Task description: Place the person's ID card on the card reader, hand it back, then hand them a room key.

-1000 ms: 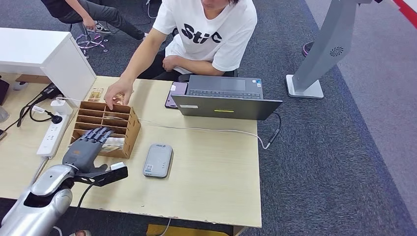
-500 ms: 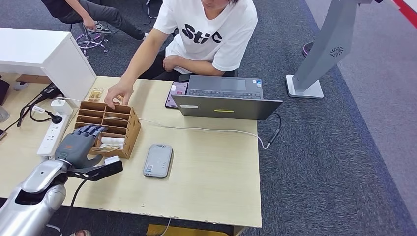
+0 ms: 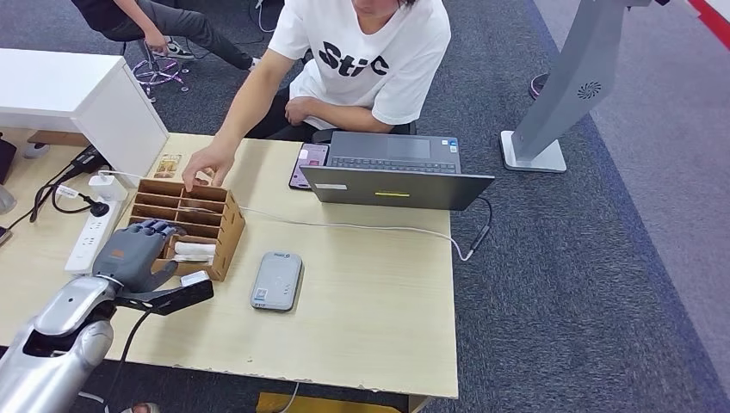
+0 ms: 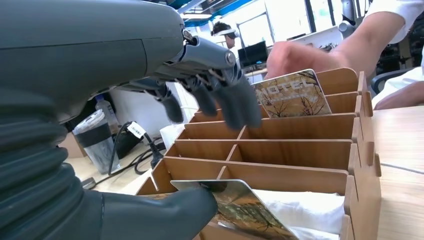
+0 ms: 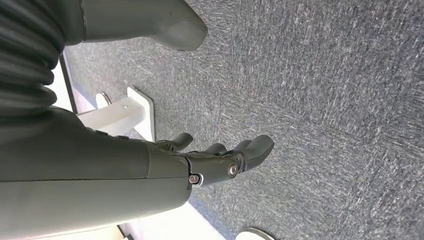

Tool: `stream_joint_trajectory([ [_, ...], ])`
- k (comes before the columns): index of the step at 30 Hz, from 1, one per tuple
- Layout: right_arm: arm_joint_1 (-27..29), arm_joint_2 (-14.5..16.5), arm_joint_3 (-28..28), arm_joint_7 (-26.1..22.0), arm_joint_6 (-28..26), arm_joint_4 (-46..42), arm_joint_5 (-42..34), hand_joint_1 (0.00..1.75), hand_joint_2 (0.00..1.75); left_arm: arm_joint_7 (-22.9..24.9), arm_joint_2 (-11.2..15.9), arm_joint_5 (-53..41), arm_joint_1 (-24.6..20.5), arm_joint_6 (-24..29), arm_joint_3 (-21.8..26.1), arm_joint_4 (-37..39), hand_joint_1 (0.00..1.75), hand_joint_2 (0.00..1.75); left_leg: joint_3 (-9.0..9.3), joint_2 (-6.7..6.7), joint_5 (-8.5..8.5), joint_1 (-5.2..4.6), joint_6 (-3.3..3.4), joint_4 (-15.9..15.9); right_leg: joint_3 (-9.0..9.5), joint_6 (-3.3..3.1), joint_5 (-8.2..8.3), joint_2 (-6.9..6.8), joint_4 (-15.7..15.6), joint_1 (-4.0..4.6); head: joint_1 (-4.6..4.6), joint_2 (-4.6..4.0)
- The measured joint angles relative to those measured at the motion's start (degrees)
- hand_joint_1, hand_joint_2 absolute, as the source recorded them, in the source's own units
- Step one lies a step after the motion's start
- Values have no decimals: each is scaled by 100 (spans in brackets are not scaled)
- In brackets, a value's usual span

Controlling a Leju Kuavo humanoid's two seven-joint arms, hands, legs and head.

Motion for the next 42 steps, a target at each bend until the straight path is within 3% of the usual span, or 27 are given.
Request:
stream_joint_trajectory([
  [27,-2,0,0,11,89,0,12,0,175,-78,-152,-71,2,77,0,250,159,175,2,-2,0,0,0,0,5,0,0,-2,0,0,-1,0],
  [31,-2,0,0,14,89,0,13,0,175,-48,-167,-121,2,163,0,301,175,175,4,-3,0,0,0,0,7,0,0,-3,0,0,-1,0],
  [42,0,0,0,-9,69,0,-7,0,175,14,-220,-146,-3,631,219,93,175,175,5,-1,1,0,0,0,6,0,0,-1,0,0,1,0],
])
